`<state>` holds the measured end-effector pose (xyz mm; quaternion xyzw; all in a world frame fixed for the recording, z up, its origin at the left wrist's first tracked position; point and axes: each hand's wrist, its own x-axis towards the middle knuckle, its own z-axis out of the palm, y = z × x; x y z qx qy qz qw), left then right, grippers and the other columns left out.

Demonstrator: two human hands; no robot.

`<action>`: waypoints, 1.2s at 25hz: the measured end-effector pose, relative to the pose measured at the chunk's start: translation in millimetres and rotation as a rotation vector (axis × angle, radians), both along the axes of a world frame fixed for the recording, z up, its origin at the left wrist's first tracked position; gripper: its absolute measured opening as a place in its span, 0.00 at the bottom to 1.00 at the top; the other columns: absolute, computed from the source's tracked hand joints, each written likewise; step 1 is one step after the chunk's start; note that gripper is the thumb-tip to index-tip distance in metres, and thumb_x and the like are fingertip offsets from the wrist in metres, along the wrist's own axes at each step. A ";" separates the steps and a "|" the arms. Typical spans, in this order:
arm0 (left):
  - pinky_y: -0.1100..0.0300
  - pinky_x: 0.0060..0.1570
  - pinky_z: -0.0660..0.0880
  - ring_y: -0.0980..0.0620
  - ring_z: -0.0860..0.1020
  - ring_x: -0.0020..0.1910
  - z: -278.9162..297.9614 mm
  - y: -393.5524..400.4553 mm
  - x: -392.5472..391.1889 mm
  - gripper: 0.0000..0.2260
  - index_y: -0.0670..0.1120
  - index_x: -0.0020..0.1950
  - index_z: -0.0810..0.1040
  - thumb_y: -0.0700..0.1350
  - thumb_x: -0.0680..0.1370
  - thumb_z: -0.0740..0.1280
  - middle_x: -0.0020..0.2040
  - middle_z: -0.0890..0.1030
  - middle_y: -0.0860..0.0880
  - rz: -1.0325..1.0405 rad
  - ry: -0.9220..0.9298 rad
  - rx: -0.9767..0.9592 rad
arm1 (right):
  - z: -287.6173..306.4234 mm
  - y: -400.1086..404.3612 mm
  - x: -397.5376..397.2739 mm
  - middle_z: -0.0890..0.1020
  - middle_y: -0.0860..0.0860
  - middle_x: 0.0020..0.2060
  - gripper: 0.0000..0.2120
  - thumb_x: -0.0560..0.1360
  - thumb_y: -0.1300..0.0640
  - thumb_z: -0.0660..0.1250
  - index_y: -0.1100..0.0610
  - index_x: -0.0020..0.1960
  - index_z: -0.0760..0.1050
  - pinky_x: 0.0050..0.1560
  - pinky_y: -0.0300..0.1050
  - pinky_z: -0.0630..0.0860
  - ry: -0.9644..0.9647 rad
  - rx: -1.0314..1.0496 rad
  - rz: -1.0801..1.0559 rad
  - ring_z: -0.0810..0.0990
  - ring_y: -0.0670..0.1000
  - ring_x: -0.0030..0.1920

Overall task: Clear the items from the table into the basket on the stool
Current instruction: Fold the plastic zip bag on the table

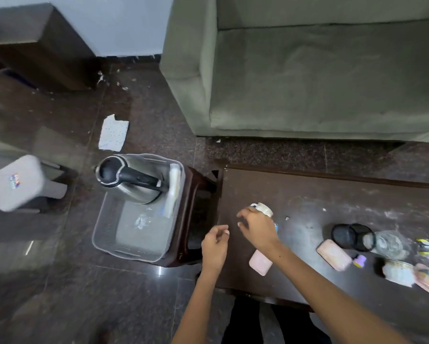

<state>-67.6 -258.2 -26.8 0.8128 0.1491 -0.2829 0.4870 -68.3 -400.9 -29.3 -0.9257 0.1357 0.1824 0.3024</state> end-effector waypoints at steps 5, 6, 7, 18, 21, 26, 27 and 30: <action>0.57 0.52 0.75 0.51 0.79 0.48 -3.0 64.0 43.5 0.07 0.45 0.53 0.79 0.41 0.78 0.63 0.49 0.82 0.49 0.141 -0.045 0.047 | 3.6 86.8 95.3 0.78 0.51 0.57 0.12 0.76 0.57 0.62 0.48 0.58 0.78 0.53 0.49 0.77 -0.046 0.121 0.213 0.79 0.54 0.55; 0.55 0.54 0.75 0.51 0.79 0.50 -2.6 73.0 47.9 0.07 0.45 0.53 0.79 0.41 0.78 0.63 0.50 0.82 0.49 0.161 -0.040 0.053 | 2.3 103.5 110.3 0.78 0.52 0.57 0.14 0.76 0.58 0.62 0.48 0.58 0.78 0.53 0.50 0.77 -0.024 0.151 0.239 0.80 0.55 0.54; 0.54 0.56 0.74 0.51 0.78 0.51 -0.8 80.8 51.6 0.08 0.45 0.53 0.79 0.41 0.78 0.62 0.51 0.82 0.48 0.183 -0.033 0.053 | -1.3 119.0 123.3 0.79 0.54 0.57 0.15 0.76 0.59 0.62 0.47 0.60 0.78 0.51 0.50 0.78 0.011 0.185 0.244 0.80 0.56 0.53; 0.52 0.56 0.75 0.48 0.79 0.51 2.7 114.0 51.1 0.08 0.46 0.55 0.79 0.42 0.78 0.62 0.50 0.82 0.49 0.260 -0.032 0.012 | -8.1 136.4 139.9 0.82 0.53 0.33 0.08 0.74 0.55 0.68 0.56 0.38 0.81 0.44 0.45 0.77 -0.045 0.327 -0.082 0.80 0.57 0.41; 0.44 0.53 0.76 0.46 0.79 0.47 4.4 104.3 41.7 0.07 0.49 0.47 0.80 0.45 0.79 0.62 0.45 0.81 0.48 0.228 -0.022 -0.029 | 19.9 97.9 104.1 0.86 0.52 0.38 0.07 0.70 0.56 0.72 0.58 0.46 0.83 0.42 0.35 0.77 -0.163 0.382 -0.227 0.83 0.48 0.40; 0.53 0.49 0.78 0.48 0.81 0.48 39.8 47.2 15.6 0.07 0.45 0.49 0.78 0.46 0.79 0.62 0.49 0.82 0.44 0.332 0.165 -0.292 | 50.1 22.9 17.9 0.84 0.50 0.39 0.04 0.69 0.65 0.73 0.59 0.42 0.83 0.43 0.38 0.79 -0.228 0.491 -0.468 0.82 0.47 0.38; 0.54 0.47 0.78 0.48 0.81 0.46 44.8 34.2 8.5 0.07 0.43 0.50 0.77 0.45 0.79 0.63 0.48 0.82 0.44 0.365 0.199 -0.349 | 54.6 9.3 -1.6 0.84 0.51 0.38 0.05 0.68 0.66 0.73 0.58 0.41 0.83 0.43 0.39 0.79 -0.213 0.508 -0.507 0.82 0.47 0.37; 0.56 0.43 0.79 0.46 0.81 0.43 48.6 1.5 -8.4 0.11 0.39 0.56 0.74 0.42 0.77 0.67 0.49 0.81 0.40 0.436 0.229 -0.442 | 59.3 -24.6 -47.1 0.84 0.52 0.38 0.10 0.68 0.68 0.73 0.54 0.39 0.82 0.40 0.33 0.78 -0.213 0.539 -0.592 0.81 0.41 0.35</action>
